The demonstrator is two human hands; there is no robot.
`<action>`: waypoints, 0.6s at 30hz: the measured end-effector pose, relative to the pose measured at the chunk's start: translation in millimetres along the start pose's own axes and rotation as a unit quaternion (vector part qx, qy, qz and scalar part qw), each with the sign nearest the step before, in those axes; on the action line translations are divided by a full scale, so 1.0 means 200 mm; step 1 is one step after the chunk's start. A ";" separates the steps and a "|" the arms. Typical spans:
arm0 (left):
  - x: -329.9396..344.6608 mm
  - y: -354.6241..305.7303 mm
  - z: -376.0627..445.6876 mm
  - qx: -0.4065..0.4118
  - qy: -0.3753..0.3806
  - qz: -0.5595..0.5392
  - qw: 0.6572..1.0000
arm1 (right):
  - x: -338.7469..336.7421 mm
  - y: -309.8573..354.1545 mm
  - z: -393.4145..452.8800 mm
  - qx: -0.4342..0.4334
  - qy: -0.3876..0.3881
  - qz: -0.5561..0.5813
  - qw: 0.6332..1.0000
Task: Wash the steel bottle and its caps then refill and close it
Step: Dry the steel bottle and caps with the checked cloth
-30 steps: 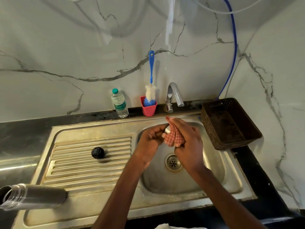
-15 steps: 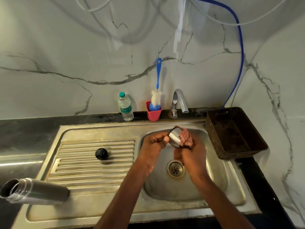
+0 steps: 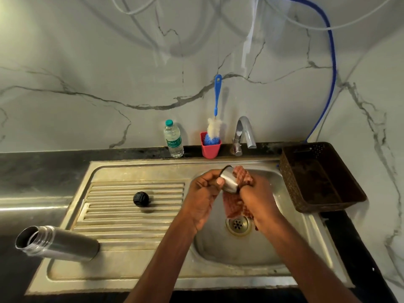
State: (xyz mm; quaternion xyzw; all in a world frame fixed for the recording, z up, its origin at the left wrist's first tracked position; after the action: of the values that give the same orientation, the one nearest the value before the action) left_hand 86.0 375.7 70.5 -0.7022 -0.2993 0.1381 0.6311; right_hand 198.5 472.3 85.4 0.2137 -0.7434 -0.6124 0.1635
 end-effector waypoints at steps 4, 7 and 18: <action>0.00 -0.04 0.03 0.043 -0.020 0.121 0.991 | -0.01 0.15 -0.11 -0.192 -0.052 -0.108 0.974; 0.04 -0.05 0.03 0.052 0.005 0.149 0.987 | -0.01 0.22 -0.12 -0.293 -0.044 -0.193 0.935; 0.01 0.02 -0.04 0.012 -0.113 0.125 0.986 | -0.05 0.03 -0.04 0.104 -0.008 0.115 0.988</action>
State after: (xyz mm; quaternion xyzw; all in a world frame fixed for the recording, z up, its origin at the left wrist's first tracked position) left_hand 92.8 370.8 69.0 -0.7066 -0.2766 0.2977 0.5793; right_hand 210.8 471.2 92.6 0.1375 -0.8237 -0.5110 0.2036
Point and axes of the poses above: each hand's wrist, its own z-axis towards the middle knuckle, its own x-axis out of the palm, y = z × x, the point moved 7 cm from there along z, towards the middle knuckle, and after that the axes turned 14 degrees about z, right-handed, at the moved point
